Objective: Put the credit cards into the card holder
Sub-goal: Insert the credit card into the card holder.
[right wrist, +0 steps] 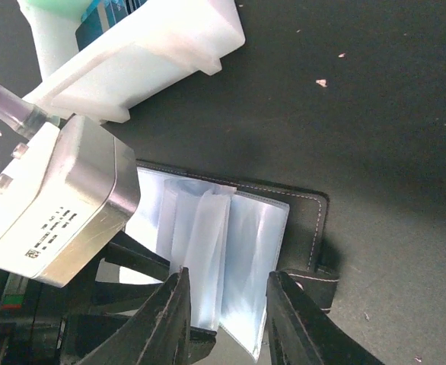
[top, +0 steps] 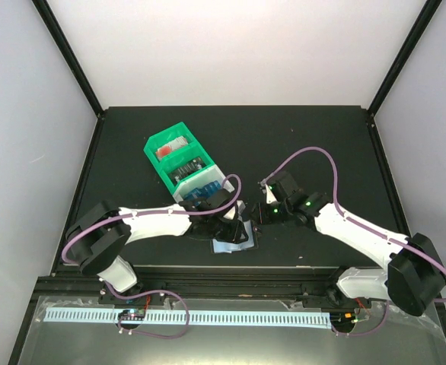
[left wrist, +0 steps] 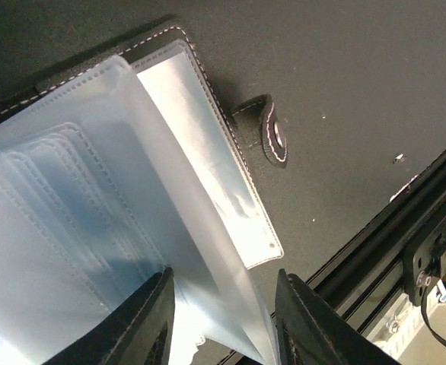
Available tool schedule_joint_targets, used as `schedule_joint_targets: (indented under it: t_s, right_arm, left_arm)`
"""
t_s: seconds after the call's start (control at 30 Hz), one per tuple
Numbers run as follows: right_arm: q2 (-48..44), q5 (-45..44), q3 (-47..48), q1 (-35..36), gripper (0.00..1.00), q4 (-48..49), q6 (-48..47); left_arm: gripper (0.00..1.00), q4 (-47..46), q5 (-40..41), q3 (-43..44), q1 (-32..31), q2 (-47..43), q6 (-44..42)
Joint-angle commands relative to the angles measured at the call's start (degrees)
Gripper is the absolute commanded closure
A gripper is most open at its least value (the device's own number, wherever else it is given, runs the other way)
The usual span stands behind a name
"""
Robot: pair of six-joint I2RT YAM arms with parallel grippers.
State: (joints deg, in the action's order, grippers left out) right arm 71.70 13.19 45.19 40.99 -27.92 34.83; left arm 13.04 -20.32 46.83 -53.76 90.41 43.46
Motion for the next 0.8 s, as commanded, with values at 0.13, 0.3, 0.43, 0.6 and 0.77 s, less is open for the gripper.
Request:
schedule_joint_targets:
  t_s: [0.13, 0.3, 0.43, 0.6, 0.77]
  right_arm:
    - [-1.2, -5.6, 0.3, -0.3, 0.68, -3.1, 1.7]
    - [-1.6, -9.1, 0.7, -0.3, 0.63, -5.1, 3.3]
    - [-2.0, -9.9, 0.7, -0.3, 0.61, -5.5, 3.3]
    - [-3.4, -7.1, 1.2, -0.4, 0.60, -4.7, 2.0]
    - [-4.4, -8.4, 1.6, -0.4, 0.58, -5.6, 2.3]
  left_arm:
    - [0.56, -2.9, -2.6, 3.3, -0.9, 2.0, -1.1]
    - [0.55, -3.3, -3.4, 4.4, -1.2, 3.0, -1.4]
    - [0.54, -3.6, -3.5, 4.1, -1.3, 3.0, -1.4]
    - [0.52, -4.9, -4.4, 4.1, -1.7, 2.7, -1.3]
    - [0.51, -5.8, -4.0, 4.5, -1.9, 1.9, -1.5]
